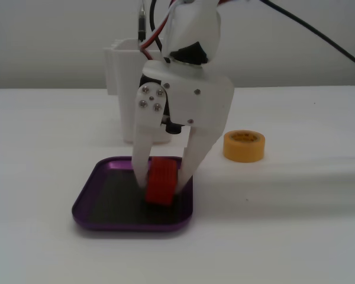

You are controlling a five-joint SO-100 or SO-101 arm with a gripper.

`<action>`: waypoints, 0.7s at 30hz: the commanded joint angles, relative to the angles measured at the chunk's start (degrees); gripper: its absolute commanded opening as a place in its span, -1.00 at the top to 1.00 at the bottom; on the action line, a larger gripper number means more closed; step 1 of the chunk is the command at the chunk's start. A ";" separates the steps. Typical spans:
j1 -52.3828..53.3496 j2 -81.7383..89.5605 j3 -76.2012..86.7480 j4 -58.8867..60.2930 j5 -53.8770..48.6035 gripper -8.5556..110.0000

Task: Remove the cube from the box.

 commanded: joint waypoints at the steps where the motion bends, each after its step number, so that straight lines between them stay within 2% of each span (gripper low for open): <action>1: -0.35 2.72 -5.01 -0.18 0.18 0.87; 11: -0.79 18.37 -16.00 18.98 0.35 0.87; 16: -0.79 26.54 -12.92 25.40 0.26 0.87; 21: -0.79 34.10 -1.14 26.72 0.26 0.87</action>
